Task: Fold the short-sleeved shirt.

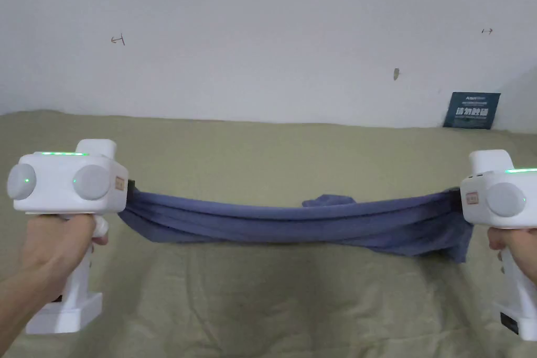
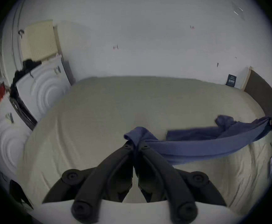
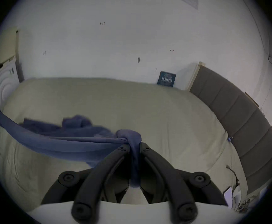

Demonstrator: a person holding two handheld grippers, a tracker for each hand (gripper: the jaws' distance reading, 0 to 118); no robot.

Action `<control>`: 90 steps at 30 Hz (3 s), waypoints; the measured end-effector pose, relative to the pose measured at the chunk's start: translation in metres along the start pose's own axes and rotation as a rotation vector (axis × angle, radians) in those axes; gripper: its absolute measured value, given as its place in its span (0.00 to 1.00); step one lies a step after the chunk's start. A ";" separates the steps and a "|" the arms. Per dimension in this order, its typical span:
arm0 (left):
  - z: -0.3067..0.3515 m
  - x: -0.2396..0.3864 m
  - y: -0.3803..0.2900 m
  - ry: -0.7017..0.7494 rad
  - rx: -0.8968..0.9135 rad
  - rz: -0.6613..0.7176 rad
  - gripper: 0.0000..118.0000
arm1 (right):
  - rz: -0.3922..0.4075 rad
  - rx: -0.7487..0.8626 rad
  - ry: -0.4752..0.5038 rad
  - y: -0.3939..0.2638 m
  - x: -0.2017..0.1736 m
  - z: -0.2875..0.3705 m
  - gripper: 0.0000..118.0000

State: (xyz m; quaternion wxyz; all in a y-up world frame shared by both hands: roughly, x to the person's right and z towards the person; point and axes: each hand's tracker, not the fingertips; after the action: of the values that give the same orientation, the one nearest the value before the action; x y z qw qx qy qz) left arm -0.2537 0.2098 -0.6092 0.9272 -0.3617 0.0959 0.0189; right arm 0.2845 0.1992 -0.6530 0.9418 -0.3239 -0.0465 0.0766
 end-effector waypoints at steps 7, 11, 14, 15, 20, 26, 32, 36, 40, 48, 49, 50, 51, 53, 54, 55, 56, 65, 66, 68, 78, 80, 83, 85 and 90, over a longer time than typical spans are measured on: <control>0.070 -0.023 -0.057 -0.066 -0.007 -0.015 0.04 | -0.036 -0.008 0.054 -0.060 0.025 0.070 0.08; 0.117 -0.034 -0.098 -0.086 -0.034 -0.032 0.04 | -0.057 -0.013 0.078 -0.105 0.043 0.118 0.08; 0.147 -0.042 -0.139 -0.097 -0.074 -0.043 0.04 | -0.072 -0.047 0.114 -0.146 0.052 0.154 0.08; 0.155 -0.045 -0.153 -0.111 -0.090 -0.037 0.04 | -0.082 -0.051 0.117 -0.159 0.054 0.164 0.08; 0.180 -0.057 -0.221 -0.139 -0.151 0.000 0.04 | -0.117 -0.098 0.144 -0.225 0.059 0.198 0.08; 0.161 -0.062 -0.270 -0.154 -0.255 0.053 0.04 | -0.075 -0.214 0.131 -0.275 0.045 0.177 0.08; 0.157 -0.055 -0.277 -0.133 -0.249 0.017 0.04 | -0.015 -0.245 0.095 -0.284 0.032 0.169 0.08; 0.169 -0.059 -0.270 -0.144 -0.191 0.009 0.90 | -0.034 -0.213 0.082 -0.270 0.029 0.188 0.76; 0.188 -0.063 -0.267 -0.143 -0.141 0.016 0.91 | -0.015 -0.129 0.177 -0.251 0.002 0.223 0.93; 0.201 -0.074 -0.288 -0.045 -0.103 -0.027 0.00 | 0.026 -0.033 0.331 -0.269 -0.098 0.253 0.01; 0.200 -0.079 -0.291 -0.060 -0.135 -0.005 0.00 | 0.027 -0.061 0.351 -0.274 -0.108 0.252 0.00; 0.199 -0.083 -0.294 -0.089 -0.169 0.017 0.00 | 0.032 -0.089 0.381 -0.277 -0.118 0.251 0.00; 0.200 -0.087 -0.298 -0.083 -0.153 0.035 0.00 | 0.025 -0.090 0.392 -0.281 -0.126 0.252 0.00; 0.200 -0.091 -0.300 -0.080 -0.156 0.026 0.00 | 0.033 -0.091 0.405 -0.282 -0.134 0.252 0.00; 0.199 -0.094 -0.300 -0.093 -0.160 0.030 0.00 | 0.041 -0.096 0.410 -0.282 -0.137 0.252 0.00; 0.197 -0.096 -0.299 -0.112 -0.159 0.036 0.00 | 0.046 -0.097 0.415 -0.282 -0.140 0.252 0.00; 0.195 -0.097 -0.295 -0.151 -0.150 0.042 0.03 | 0.046 -0.094 0.421 -0.282 -0.142 0.253 0.00; 0.127 -0.085 -0.279 -0.227 -0.231 -0.010 0.89 | 0.033 -0.107 0.432 -0.281 -0.143 0.252 0.01; 0.121 -0.083 -0.280 -0.223 -0.237 -0.031 0.83 | 0.032 -0.111 0.430 -0.281 -0.143 0.251 0.01; 0.117 -0.076 -0.282 -0.204 -0.261 -0.084 0.53 | 0.044 -0.122 0.423 -0.282 -0.144 0.247 0.01; 0.141 -0.054 -0.278 -0.216 -0.256 -0.149 0.04 | 0.037 -0.093 0.386 -0.240 -0.114 0.212 0.01; 0.141 -0.053 -0.277 -0.208 -0.255 -0.142 0.04 | 0.080 -0.069 0.335 -0.220 -0.104 0.193 0.01; 0.141 -0.048 -0.278 -0.194 -0.243 -0.144 0.04 | 0.115 -0.070 0.294 -0.184 -0.090 0.151 0.01; 0.140 -0.045 -0.279 -0.180 -0.236 -0.148 0.04 | 0.131 -0.090 0.278 -0.156 -0.083 0.115 0.01; 0.138 -0.049 -0.281 -0.182 -0.229 -0.104 0.04 | 0.184 -0.155 0.212 -0.099 -0.073 0.026 0.01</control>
State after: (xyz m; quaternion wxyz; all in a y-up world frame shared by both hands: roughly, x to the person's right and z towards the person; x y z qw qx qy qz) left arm -0.2501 0.0975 -0.3126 0.8843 -0.4665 -0.0103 0.0143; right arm 0.2204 0.1248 -0.5746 0.9026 -0.4048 0.0775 0.1243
